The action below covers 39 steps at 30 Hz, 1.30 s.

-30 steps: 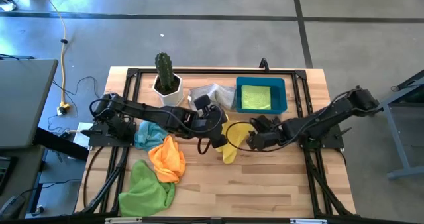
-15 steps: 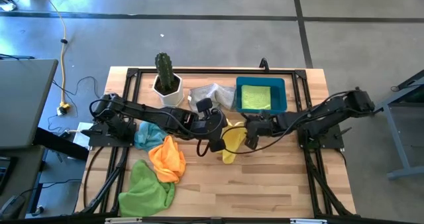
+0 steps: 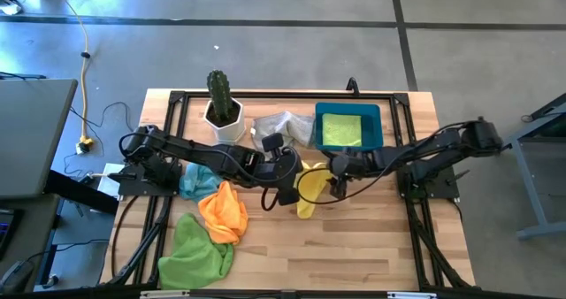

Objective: Fold microfiber towels
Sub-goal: Fold the yellow microfiber cloth

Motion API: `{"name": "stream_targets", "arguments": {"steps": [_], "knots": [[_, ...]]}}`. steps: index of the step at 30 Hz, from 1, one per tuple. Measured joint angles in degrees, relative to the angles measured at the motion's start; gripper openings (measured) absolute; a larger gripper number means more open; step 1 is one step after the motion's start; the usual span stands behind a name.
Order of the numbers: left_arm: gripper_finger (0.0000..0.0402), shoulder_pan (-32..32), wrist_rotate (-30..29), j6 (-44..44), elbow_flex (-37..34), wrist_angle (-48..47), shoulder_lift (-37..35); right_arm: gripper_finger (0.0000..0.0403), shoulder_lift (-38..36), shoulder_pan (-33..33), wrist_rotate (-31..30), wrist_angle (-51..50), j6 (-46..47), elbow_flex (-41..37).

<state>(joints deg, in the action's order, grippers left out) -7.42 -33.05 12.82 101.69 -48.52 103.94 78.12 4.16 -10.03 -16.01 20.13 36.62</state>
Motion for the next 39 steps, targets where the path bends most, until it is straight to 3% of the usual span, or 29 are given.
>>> {"name": "stream_targets", "arguments": {"steps": [10,16,32,39], "knots": [[0.0001,-0.3,7.2,0.0,0.0,-1.1,0.0,0.0208,-1.6,-0.5,-4.7,0.5,-7.1,0.0],[0.0001,-0.3,10.1,0.0,0.0,-1.3,0.0,0.0208,-1.5,-2.8,-3.7,3.2,-9.6,0.0],[0.0001,-0.3,6.9,-0.2,0.0,-1.4,0.0,0.0207,4.4,-8.1,7.3,7.9,-12.7,0.0],[0.0001,-0.3,6.8,0.0,0.0,-1.4,-0.7,0.0161,7.1,-8.3,8.9,8.6,-12.7,0.0]]}}
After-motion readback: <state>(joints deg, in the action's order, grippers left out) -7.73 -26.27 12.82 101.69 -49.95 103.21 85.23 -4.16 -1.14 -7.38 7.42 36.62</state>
